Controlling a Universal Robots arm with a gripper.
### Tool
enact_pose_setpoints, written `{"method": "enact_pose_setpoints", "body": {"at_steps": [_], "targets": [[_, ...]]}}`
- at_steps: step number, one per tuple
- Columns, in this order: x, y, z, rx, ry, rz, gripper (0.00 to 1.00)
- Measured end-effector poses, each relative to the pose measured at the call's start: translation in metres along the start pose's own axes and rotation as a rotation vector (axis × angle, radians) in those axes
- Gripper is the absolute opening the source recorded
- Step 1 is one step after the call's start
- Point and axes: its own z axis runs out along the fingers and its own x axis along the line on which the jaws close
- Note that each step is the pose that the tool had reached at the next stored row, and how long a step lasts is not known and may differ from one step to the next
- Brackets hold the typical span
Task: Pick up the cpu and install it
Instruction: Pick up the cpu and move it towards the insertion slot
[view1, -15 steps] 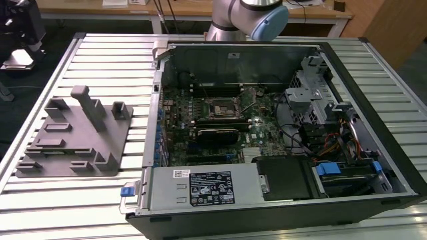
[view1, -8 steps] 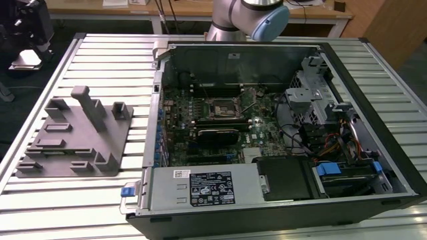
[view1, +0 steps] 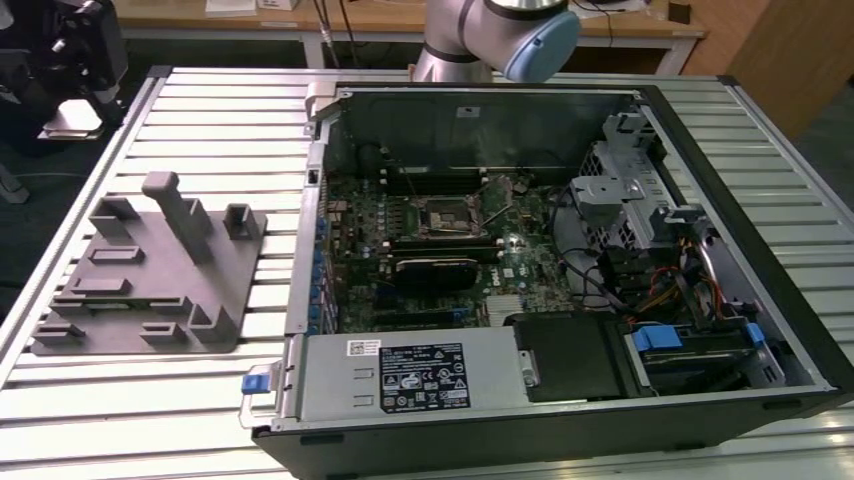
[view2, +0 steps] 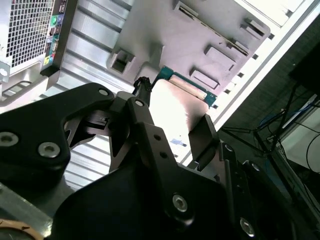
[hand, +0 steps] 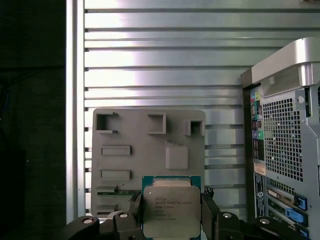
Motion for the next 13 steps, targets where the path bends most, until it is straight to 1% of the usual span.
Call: {"method": "enact_pose_setpoints", "body": {"at_steps": [13], "targets": [[-0.0258,0.001,0.0007,0.0001,0.0001,0.0,0.55]]}}
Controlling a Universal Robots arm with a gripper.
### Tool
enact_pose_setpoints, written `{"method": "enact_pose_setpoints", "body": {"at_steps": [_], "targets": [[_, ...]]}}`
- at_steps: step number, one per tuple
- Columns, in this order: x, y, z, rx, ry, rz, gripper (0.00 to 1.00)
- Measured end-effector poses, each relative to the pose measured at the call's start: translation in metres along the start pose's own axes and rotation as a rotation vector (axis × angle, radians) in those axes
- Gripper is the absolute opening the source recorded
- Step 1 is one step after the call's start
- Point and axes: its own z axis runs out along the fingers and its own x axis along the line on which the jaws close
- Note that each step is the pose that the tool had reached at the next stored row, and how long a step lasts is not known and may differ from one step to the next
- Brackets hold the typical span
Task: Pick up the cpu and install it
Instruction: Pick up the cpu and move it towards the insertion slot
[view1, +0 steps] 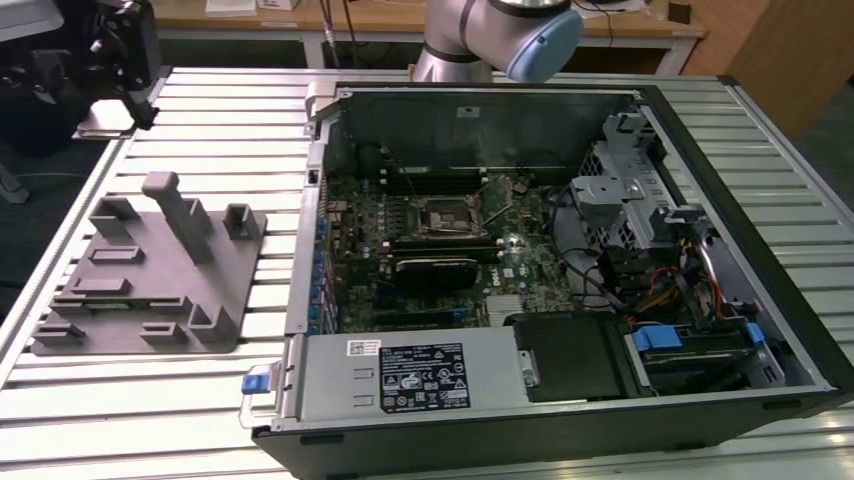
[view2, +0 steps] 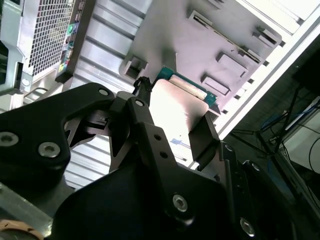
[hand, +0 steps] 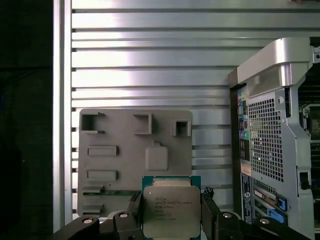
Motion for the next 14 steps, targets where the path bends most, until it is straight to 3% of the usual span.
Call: {"method": "enact_pose_setpoints", "body": {"at_steps": [14], "targets": [[-0.0331,0.0012,0.0009,0.0,0.0,0.0,0.55]]}}
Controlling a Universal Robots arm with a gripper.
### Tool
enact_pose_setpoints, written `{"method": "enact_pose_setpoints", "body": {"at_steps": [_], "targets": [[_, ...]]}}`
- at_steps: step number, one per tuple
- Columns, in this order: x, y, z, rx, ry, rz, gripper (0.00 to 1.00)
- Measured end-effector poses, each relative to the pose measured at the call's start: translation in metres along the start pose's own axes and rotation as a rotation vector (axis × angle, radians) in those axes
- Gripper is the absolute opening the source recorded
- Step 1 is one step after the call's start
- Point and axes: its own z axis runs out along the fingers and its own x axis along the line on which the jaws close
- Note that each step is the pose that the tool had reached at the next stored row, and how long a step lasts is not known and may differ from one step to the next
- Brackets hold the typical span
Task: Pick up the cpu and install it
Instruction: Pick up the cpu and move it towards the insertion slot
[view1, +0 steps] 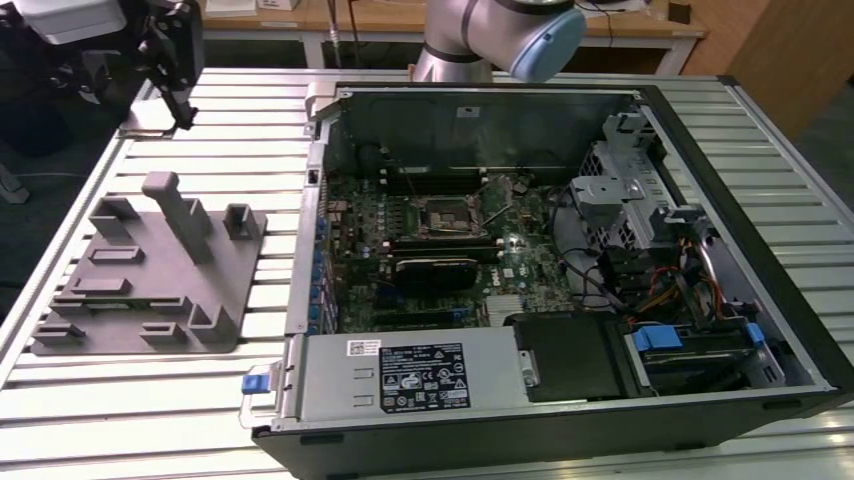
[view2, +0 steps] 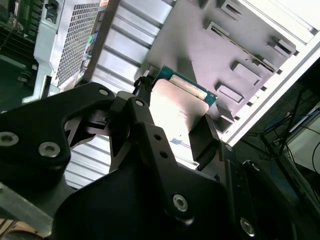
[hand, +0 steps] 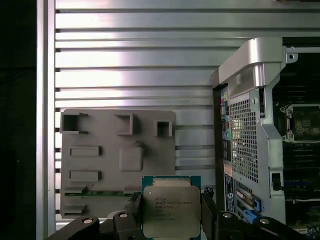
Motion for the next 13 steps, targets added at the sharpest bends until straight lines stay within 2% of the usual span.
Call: {"method": "enact_pose_setpoints", "body": {"at_steps": [13], "targets": [[-0.0303,0.0011,0.0009,0.0,-0.0001,0.0,0.55]]}}
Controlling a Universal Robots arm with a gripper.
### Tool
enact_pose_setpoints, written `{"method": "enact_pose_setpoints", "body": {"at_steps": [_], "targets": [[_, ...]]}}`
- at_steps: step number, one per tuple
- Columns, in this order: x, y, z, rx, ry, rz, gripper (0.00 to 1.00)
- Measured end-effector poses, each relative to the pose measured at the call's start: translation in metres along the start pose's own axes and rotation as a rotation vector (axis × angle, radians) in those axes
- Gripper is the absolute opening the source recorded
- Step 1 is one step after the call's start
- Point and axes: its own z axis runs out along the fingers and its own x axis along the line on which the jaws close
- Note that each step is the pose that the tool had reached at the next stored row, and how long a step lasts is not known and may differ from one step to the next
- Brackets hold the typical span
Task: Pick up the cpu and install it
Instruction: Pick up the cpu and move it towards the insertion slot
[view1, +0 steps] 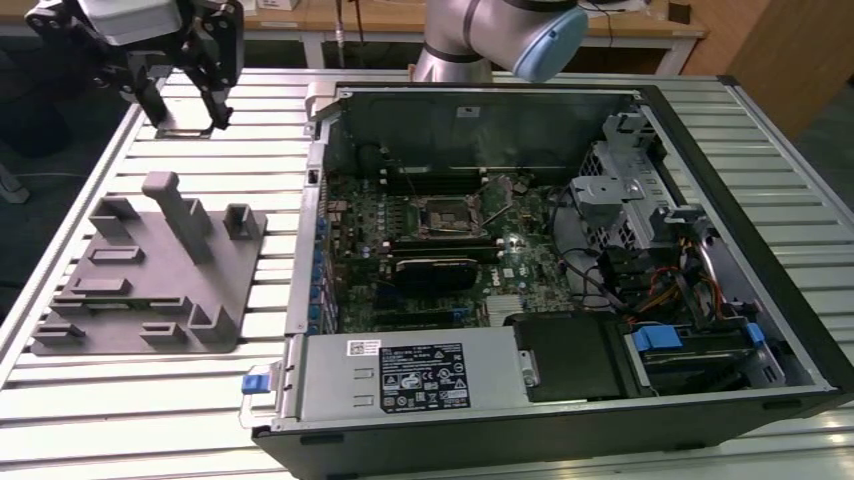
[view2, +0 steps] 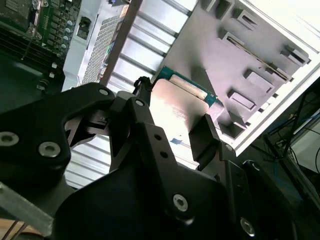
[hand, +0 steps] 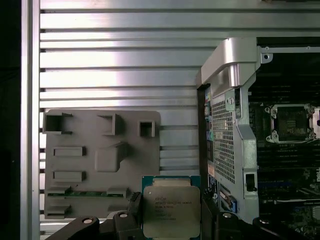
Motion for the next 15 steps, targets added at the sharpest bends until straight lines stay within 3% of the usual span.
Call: {"method": "enact_pose_setpoints", "body": {"at_steps": [15], "targets": [[-0.0368,0.0014,0.001,0.0001,0.0001,0.0,0.55]]}}
